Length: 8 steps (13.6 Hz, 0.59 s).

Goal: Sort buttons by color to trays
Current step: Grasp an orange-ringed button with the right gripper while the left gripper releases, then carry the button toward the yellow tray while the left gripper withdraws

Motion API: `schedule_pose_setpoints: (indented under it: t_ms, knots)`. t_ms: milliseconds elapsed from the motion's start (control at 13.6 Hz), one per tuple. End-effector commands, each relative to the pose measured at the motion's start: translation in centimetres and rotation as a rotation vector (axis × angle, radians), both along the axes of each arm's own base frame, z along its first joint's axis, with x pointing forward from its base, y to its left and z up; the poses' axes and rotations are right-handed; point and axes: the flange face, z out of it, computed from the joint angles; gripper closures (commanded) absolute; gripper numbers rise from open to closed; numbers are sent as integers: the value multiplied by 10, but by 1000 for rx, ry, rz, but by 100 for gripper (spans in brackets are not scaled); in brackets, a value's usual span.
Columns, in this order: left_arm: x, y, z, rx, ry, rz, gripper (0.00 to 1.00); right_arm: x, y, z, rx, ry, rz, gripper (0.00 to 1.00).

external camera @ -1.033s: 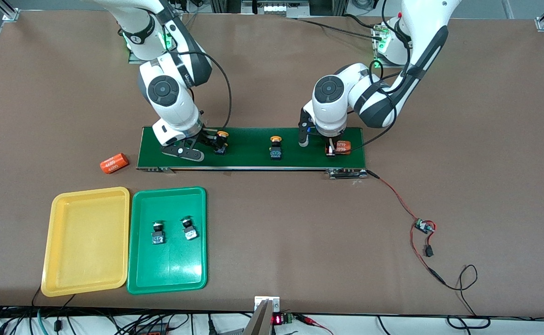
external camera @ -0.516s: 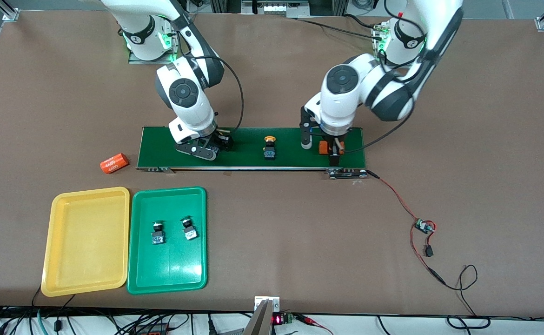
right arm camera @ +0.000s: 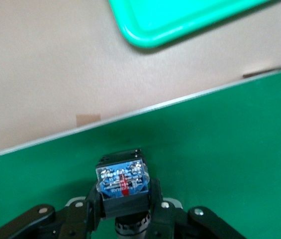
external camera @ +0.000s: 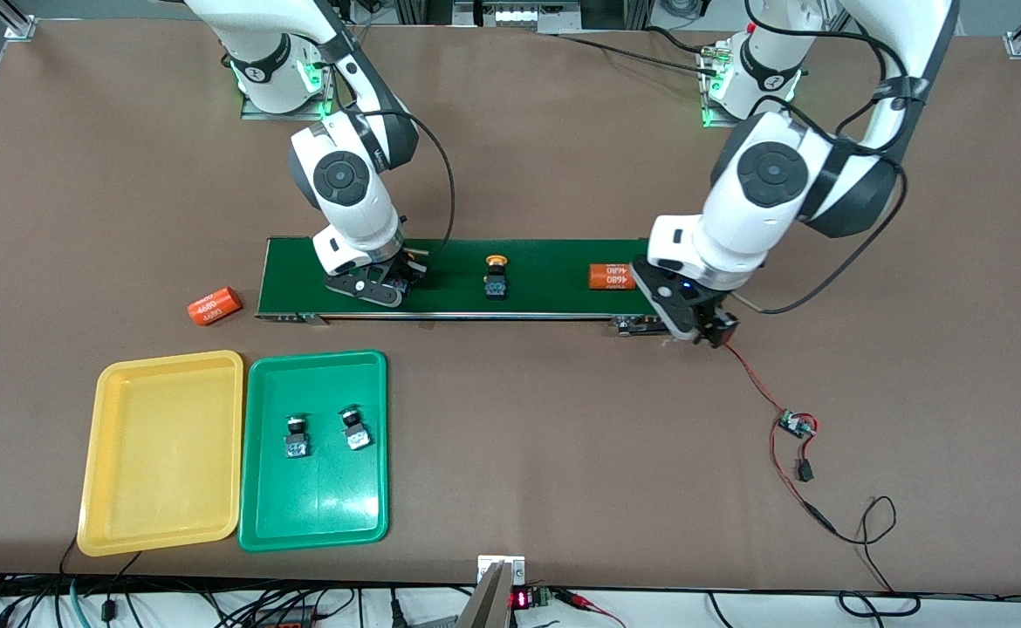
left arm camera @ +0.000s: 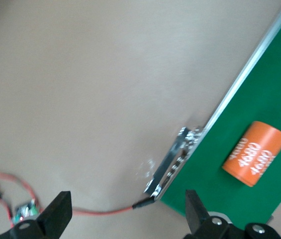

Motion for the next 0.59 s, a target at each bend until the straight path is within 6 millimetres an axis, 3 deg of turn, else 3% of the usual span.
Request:
schedule_pose_setpoints:
  t_ms: [0, 148, 295, 516]
  knots:
    - [7, 42, 22, -10, -6, 295, 0, 23, -18, 32, -37, 10, 119, 100]
    - [8, 64, 38, -17, -18, 478, 0, 61, -55, 56, -144, -3, 322, 100]
    - [11, 103, 57, -29, -20, 697, 0, 100, -107, 75, -151, -16, 358, 100]
    - [18, 150, 95, -66, 24, 841, 0, 155, -196, 59, -163, -4, 405, 100]
